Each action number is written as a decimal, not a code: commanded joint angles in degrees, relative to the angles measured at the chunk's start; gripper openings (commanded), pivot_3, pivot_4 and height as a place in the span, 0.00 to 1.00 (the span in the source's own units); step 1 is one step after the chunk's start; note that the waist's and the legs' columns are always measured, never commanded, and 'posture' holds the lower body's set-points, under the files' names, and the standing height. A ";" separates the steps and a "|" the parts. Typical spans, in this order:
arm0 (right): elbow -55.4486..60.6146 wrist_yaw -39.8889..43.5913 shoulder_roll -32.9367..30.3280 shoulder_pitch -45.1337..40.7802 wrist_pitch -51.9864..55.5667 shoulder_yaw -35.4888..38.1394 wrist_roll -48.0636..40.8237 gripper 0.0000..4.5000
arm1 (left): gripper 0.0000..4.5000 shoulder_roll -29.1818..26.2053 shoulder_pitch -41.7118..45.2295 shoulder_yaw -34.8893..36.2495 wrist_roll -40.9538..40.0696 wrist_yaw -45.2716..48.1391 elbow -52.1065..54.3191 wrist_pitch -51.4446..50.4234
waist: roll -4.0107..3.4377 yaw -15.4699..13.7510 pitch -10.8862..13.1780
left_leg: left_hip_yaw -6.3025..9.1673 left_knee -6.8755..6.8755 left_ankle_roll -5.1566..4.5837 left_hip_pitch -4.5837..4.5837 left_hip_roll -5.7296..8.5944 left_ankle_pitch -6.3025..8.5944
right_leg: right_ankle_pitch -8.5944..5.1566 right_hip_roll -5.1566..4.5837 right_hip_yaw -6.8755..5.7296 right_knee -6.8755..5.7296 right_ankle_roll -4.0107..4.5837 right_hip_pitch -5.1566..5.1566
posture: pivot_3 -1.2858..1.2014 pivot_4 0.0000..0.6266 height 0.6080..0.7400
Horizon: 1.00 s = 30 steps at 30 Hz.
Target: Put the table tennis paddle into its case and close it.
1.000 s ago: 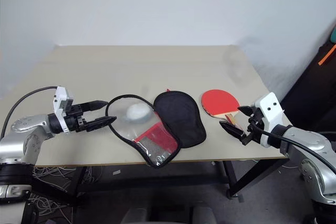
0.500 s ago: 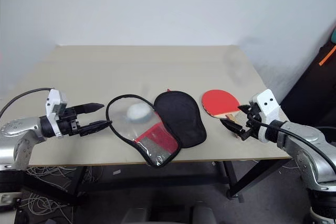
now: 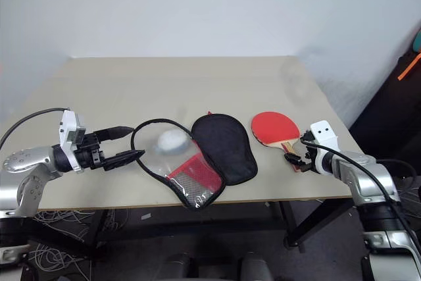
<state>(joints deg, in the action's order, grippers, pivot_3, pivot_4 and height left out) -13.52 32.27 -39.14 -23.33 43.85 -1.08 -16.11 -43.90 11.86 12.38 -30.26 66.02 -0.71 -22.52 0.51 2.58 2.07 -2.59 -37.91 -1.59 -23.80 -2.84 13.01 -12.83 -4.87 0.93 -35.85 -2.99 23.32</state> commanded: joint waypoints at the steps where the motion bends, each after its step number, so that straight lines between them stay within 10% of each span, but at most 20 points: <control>1: -3.60 -1.35 1.65 -3.26 -2.99 0.18 2.54 1.00 | 0.99 0.25 0.50 1.30 -1.22 -0.86 2.02 0.13 | -0.01 -0.08 0.01 | 0.00 -0.01 0.00 -0.01 0.00 0.00 | 0.00 0.00 0.00 0.00 0.00 -0.01 | 0.52 0.00 1.00; 6: -8.85 -4.15 4.81 -5.20 -5.03 0.70 5.02 0.86 | 1.00 0.95 0.44 0.95 -0.97 -1.39 1.81 0.49 | -0.01 -0.04 0.01 | 0.02 0.00 0.00 -0.01 0.02 0.00 | 0.03 0.00 0.01 0.00 0.03 -0.03 | 0.52 0.00 1.00; 14: -8.48 -6.25 6.24 -4.71 -4.07 2.48 5.44 0.26 | 1.00 1.31 0.77 0.70 -0.88 -1.59 1.47 0.44 | 0.01 0.01 -0.01 | 0.02 -0.08 0.00 0.20 0.02 0.00 | 0.03 -0.01 0.01 0.00 0.01 -0.27 | 0.52 0.00 1.00; 21: -0.99 -12.28 9.76 -7.68 -3.50 11.05 0.60 0.25 | 1.00 1.59 1.28 0.32 -0.60 -1.51 0.89 0.64 | -0.13 -0.06 0.08 | -0.01 -0.07 0.00 0.08 0.03 0.00 | 0.04 -0.03 0.03 -0.02 0.02 -0.13 | 0.52 0.00 1.00; 30: 22.96 -17.07 23.27 -6.32 12.19 2.96 -2.81 0.25 | 1.00 2.00 2.78 -0.61 0.09 -1.16 -0.96 1.30 | -0.20 0.40 0.11 | 0.05 0.11 0.02 0.16 -0.17 -0.02 | 0.08 0.26 0.12 -0.28 -0.05 0.09 | 0.52 0.00 1.00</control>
<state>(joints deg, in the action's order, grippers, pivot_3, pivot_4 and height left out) 5.56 17.28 -16.46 -28.55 54.42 2.56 -18.67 -41.87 13.03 11.76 -30.07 64.89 -2.22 -21.93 0.31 2.98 2.18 -2.55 -37.82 -1.57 -23.65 -3.02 12.99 -12.75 -4.63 1.04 -36.12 -3.04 23.40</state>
